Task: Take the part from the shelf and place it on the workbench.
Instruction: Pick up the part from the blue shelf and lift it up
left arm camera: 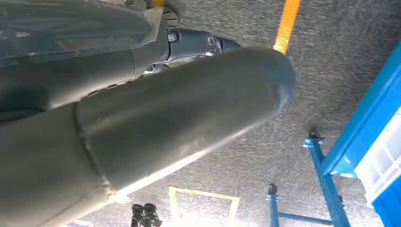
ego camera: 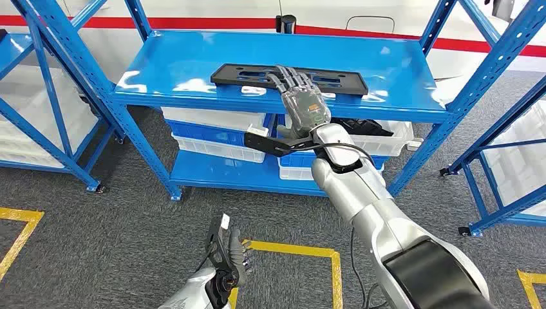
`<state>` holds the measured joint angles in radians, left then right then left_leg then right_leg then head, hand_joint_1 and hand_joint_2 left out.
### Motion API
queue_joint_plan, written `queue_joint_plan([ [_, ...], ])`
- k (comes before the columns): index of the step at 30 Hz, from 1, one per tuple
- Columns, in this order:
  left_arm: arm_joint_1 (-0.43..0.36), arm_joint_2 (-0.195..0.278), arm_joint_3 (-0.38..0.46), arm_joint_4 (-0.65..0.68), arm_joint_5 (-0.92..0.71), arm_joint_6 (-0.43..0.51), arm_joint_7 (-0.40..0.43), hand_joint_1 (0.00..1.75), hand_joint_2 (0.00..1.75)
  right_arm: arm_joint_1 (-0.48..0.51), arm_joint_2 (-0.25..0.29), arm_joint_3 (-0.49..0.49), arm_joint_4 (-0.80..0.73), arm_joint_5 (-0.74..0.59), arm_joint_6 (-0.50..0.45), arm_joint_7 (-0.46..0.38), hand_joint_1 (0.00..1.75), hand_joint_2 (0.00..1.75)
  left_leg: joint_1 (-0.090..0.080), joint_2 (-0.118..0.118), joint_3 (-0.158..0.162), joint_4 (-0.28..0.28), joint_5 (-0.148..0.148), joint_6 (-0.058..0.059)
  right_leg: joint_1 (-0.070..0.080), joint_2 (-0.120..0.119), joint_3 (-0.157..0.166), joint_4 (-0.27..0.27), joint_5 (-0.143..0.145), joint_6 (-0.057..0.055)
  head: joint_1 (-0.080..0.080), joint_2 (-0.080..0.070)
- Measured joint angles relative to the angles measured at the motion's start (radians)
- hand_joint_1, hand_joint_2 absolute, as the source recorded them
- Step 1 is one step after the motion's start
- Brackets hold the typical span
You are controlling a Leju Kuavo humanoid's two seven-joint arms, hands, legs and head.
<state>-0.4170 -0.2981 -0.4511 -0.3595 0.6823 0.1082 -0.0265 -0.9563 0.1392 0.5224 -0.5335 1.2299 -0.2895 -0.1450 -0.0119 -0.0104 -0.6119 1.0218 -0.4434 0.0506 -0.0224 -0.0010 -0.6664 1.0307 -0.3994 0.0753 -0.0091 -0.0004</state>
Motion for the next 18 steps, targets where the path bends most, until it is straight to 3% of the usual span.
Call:
queue_joint_plan([
  [2,0.000,0.000,-0.001,0.001,0.000,0.000,0.001,0.00,0.00,0.001,0.000,0.000,0.001,0.000,0.000,0.000,0.00,1.75,-0.002,0.000,-0.002,0.003,-0.003,-0.003,0.001,0.003,0.002,0.001,-0.003,-0.013,-0.001,0.000],
  [4,0.005,0.003,-0.004,0.003,-0.004,0.002,0.008,0.00,0.00,0.001,0.000,0.000,0.002,-0.002,0.000,0.000,0.00,1.75,-0.003,0.001,-0.003,0.005,-0.010,-0.009,0.001,0.007,0.006,0.002,-0.010,-0.034,-0.003,0.000],
  [6,0.053,0.036,-0.011,0.022,-0.021,-0.026,-0.014,0.00,0.00,0.006,-0.010,-0.004,-0.015,-0.009,0.011,0.000,0.00,1.75,0.000,0.003,-0.005,0.024,-0.028,-0.019,-0.005,0.010,0.019,-0.001,-0.019,-0.050,-0.006,0.000],
  [7,0.098,0.064,-0.018,0.041,-0.031,-0.062,-0.050,0.00,0.00,0.014,-0.024,-0.008,-0.039,-0.014,0.025,0.000,0.00,1.75,0.003,0.005,-0.017,0.059,-0.045,-0.026,-0.009,0.012,0.030,-0.003,-0.024,-0.058,-0.009,0.000],
  [9,0.208,0.128,-0.031,0.088,-0.044,-0.135,-0.130,0.00,0.00,0.041,-0.061,-0.022,-0.101,-0.022,0.063,-0.002,0.00,1.75,0.012,0.007,-0.079,0.182,-0.091,-0.041,-0.009,0.018,0.052,-0.005,-0.038,-0.072,-0.014,0.000],
  [11,0.282,0.179,-0.038,0.120,-0.047,-0.155,-0.163,0.00,0.00,0.067,-0.093,-0.037,-0.147,-0.021,0.089,-0.002,0.00,1.75,0.017,0.012,-0.152,0.277,-0.109,-0.048,-0.007,0.021,0.063,-0.004,-0.050,-0.075,-0.017,0.000],
  [12,0.301,0.196,-0.039,0.132,-0.048,-0.153,-0.162,0.00,0.00,0.078,-0.105,-0.044,-0.165,-0.017,0.097,-0.001,0.00,1.75,0.018,0.014,-0.166,0.275,-0.089,-0.047,-0.007,0.021,0.067,-0.004,-0.055,-0.073,-0.019,0.000],
  [13,0.309,0.207,-0.041,0.139,-0.049,-0.150,-0.158,0.00,0.00,0.086,-0.110,-0.047,-0.180,-0.014,0.100,-0.001,0.00,1.75,0.017,0.014,-0.157,0.233,-0.050,-0.043,-0.007,0.019,0.073,-0.004,-0.060,-0.071,-0.020,0.000],
  [15,0.325,0.222,-0.046,0.154,-0.049,-0.144,-0.145,0.00,0.00,0.093,-0.114,-0.052,-0.206,-0.008,0.104,-0.002,0.00,1.75,0.015,0.014,-0.100,0.099,0.031,-0.027,-0.006,0.018,0.088,-0.007,-0.072,-0.066,-0.020,0.000],
  [16,0.332,0.226,-0.048,0.158,-0.049,-0.143,-0.143,0.00,0.00,0.093,-0.115,-0.055,-0.215,-0.008,0.106,-0.002,0.00,1.75,0.011,0.014,-0.073,0.045,0.049,-0.020,-0.004,0.019,0.092,-0.008,-0.076,-0.062,-0.020,0.000],
  [18,0.341,0.234,-0.053,0.166,-0.049,-0.139,-0.137,0.00,0.00,0.096,-0.122,-0.061,-0.228,-0.007,0.108,-0.001,0.00,1.75,0.005,0.014,-0.050,0.007,0.045,-0.013,-0.002,0.017,0.095,-0.013,-0.082,-0.053,-0.020,0.000],
])
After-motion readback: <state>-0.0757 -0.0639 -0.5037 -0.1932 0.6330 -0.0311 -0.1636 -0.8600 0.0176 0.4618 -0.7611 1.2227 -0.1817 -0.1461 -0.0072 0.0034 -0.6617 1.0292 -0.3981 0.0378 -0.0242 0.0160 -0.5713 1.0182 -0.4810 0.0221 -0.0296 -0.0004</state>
